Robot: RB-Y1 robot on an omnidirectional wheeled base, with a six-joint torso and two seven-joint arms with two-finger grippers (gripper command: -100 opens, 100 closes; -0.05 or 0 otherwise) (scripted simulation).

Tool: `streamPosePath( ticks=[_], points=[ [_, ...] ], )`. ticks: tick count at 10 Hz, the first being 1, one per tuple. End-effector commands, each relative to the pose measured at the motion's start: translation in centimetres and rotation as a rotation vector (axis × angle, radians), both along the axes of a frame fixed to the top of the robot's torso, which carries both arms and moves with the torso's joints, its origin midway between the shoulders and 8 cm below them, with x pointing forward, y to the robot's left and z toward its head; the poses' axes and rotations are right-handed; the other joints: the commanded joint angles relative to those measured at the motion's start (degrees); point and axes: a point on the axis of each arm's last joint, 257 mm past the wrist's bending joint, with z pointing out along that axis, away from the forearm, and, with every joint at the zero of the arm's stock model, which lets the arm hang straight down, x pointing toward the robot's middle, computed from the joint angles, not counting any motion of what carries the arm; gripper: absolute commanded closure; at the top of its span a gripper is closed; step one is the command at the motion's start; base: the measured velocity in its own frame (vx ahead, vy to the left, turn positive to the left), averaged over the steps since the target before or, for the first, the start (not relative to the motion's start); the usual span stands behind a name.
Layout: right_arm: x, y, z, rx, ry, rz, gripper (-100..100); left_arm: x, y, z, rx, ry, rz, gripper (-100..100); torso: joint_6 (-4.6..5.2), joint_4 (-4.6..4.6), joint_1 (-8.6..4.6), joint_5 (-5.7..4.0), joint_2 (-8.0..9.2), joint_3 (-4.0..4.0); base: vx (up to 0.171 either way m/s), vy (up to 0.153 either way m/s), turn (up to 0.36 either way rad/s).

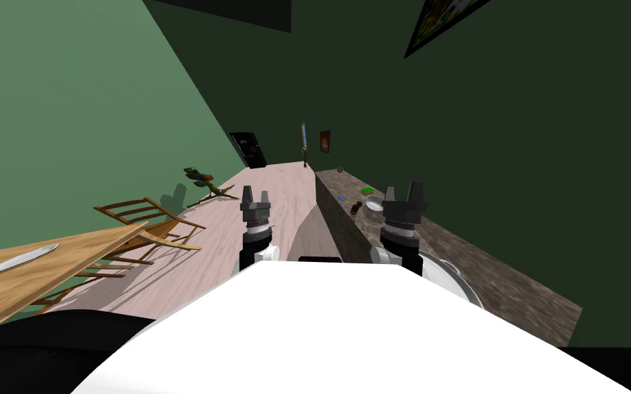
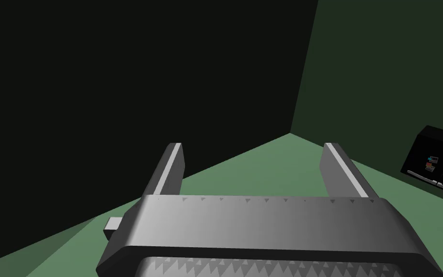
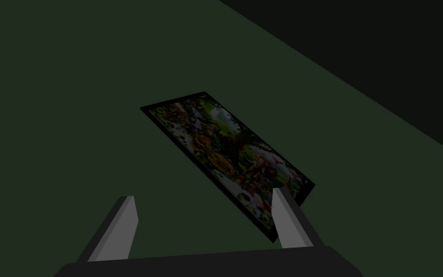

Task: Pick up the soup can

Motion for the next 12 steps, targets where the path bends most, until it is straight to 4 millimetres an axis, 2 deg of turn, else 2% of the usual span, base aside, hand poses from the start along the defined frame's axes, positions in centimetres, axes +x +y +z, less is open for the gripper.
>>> streamPosePath(
  ticks=[1,6,7,8,9,10,11,12],
  points=[
    [0.1,1.0,0.2,-0.049,-0.001,0.021,-100,0.0,0.0,0.0,0.0,0.0,0.0,0,0.0,0.0,0.0,0.0,0.0,0.0,0.001,0.009,-0.018],
    [-0.1,6.6,0.9,-0.279,-0.053,0.113,-100,0.0,0.0,0.0,0.0,0.0,0.0,0,0.0,0.0,0.17,0.04,0.0,0.0,0.001,0.038,-0.04],
    [-0.1,6.8,0.9,-0.29,-0.052,0.11,-100,0.0,0.0,0.0,0.0,0.0,0.0,0,0.0,0.0,0.2,0.04,-0.02,-0.01,0.006,0.04,-0.018],
    [-0.3,8.3,1.0,-0.343,-0.073,0.13,-100,0.0,0.0,0.0,0.0,0.0,0.0,0,-0.01,-0.01,0.17,0.04,-0.03,-0.02,0.007,0.033,-0.036],
    [-0.3,8.4,1.0,-0.348,-0.073,0.129,-100,0.0,0.0,0.0,0.0,0.0,0.0,0,0.0,-0.01,0.14,0.03,-0.04,-0.02,0.006,0.025,-0.017],
    [-0.6,9.9,1.1,-0.399,-0.099,0.149,-100,0.0,0.0,0.0,0.0,0.0,0.0,0,0.0,-0.01,0.11,0.02,-0.04,-0.02,0.009,0.033,-0.045],
    [-0.6,10.1,1.0,-0.408,-0.098,0.148,-100,0.0,0.0,0.0,0.0,0.0,0.0,0,0.0,-0.01,0.13,0.03,-0.04,-0.02,0.004,0.031,-0.023],
    [-1.0,11.7,1.1,-0.46,-0.128,0.17,-100,0.0,0.0,0.0,0.0,0.0,0.0,0,0.0,-0.01,0.12,0.03,-0.03,-0.02,0.006,0.035,-0.04]
  ],
)
